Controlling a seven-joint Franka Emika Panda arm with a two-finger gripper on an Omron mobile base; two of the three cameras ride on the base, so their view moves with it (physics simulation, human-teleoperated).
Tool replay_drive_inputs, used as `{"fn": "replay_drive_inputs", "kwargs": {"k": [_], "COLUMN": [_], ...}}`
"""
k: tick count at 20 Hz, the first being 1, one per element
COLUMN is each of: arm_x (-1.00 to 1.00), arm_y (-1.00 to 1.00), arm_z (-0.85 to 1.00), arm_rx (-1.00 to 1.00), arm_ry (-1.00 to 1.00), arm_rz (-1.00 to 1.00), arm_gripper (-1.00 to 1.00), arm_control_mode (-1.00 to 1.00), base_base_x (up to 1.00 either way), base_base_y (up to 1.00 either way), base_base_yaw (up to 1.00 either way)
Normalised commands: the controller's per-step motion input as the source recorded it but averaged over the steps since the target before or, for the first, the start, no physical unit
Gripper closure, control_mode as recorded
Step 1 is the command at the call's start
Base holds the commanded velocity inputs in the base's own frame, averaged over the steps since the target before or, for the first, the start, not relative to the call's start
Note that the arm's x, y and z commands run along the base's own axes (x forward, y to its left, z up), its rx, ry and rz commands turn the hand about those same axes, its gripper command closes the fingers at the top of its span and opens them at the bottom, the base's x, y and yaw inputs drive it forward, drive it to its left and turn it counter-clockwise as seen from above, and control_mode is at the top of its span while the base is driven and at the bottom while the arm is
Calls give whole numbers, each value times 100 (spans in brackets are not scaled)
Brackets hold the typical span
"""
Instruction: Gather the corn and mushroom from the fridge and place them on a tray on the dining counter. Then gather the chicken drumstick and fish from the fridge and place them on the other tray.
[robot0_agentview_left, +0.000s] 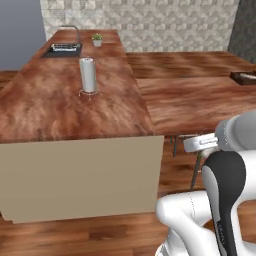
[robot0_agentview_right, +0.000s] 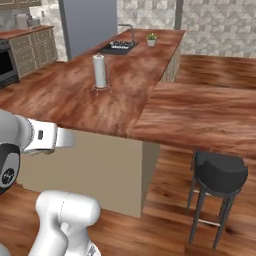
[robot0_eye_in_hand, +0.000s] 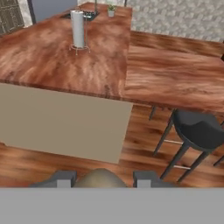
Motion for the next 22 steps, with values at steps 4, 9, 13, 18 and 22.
{"fn": "replay_drive_inputs", "kwargs": {"k": [4,9,13,18,22], "arm_x": [0,0,0,0,0], "arm_y": [0,0,0,0,0], "arm_z": [0,0,0,0,0], "arm_rx": [0,0,0,0,0], "arm_ry": [0,0,0,0,0], "arm_rz": [0,0,0,0,0], "arm_gripper": [100,100,100,100,100], "arm_control_mode": [100,100,100,100,100], "base_base_x": [0,0,0,0,0], "base_base_y": [-100,-100,-100,-100,-98], "base_base_yaw": [-1,-3,-3,-3,-3]}}
